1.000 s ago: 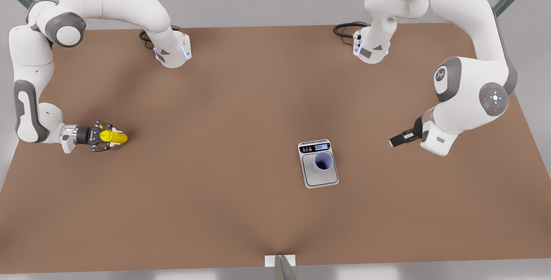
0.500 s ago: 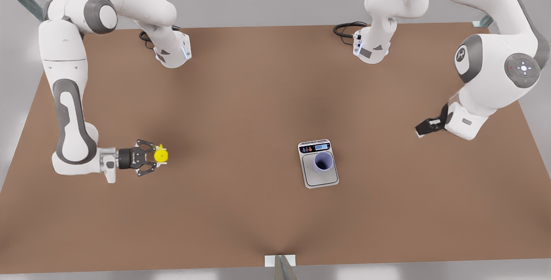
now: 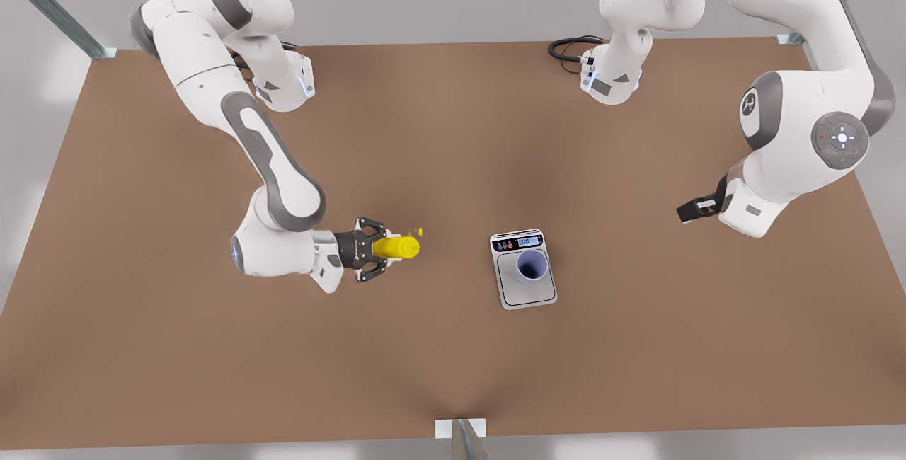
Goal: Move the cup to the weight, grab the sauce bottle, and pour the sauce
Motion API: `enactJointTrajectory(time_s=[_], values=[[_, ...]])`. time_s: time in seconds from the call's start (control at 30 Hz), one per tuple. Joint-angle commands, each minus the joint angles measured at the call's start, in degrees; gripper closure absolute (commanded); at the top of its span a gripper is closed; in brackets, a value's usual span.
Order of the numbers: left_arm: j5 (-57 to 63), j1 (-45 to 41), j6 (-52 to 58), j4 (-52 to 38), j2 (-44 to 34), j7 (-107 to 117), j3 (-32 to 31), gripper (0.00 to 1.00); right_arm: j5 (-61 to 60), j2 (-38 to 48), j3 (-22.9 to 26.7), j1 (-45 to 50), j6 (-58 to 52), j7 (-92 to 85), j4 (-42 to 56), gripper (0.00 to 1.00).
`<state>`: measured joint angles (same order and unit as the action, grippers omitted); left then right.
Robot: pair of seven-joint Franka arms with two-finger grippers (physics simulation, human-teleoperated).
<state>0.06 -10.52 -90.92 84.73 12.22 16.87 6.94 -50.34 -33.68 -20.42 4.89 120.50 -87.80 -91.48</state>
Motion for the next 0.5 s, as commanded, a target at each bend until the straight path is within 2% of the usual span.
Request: enactJointTrajectory(time_s=[0.0, 0.17, 0.23, 0.33, 0.47], values=[[0.0, 0.0, 0.2, 0.0, 0.0, 0.0, 0.0, 0.0, 0.0, -0.1, 0.1, 0.8, 0.3, 1.1, 0.3, 0.51], [0.0, 0.0, 0.2, 0.0, 0.3, 0.0, 0.0, 0.0, 0.2, -1.2, 1.8, 8.9, 5.9, 8.0, 3.8, 0.51], [0.0, 0.0, 0.3, 0.0, 0.2, 0.0, 0.0, 0.0, -0.1, -1.3, 6.7, 15.0, 5.9, 10.9, 5.1, 0.51], [0.0, -0.1, 0.3, 0.0, 0.2, 0.4, 0.0, 0.0, -0.1, -3.6, 7.5, 17.9, 8.0, 12.1, 7.8, 0.51], [0.0, -0.1, 0.3, 0.0, 0.2, 0.7, -0.1, 0.0, -1.0, -7.2, 15.5, 26.9, 8.0, 15.9, 14.4, 0.51]])
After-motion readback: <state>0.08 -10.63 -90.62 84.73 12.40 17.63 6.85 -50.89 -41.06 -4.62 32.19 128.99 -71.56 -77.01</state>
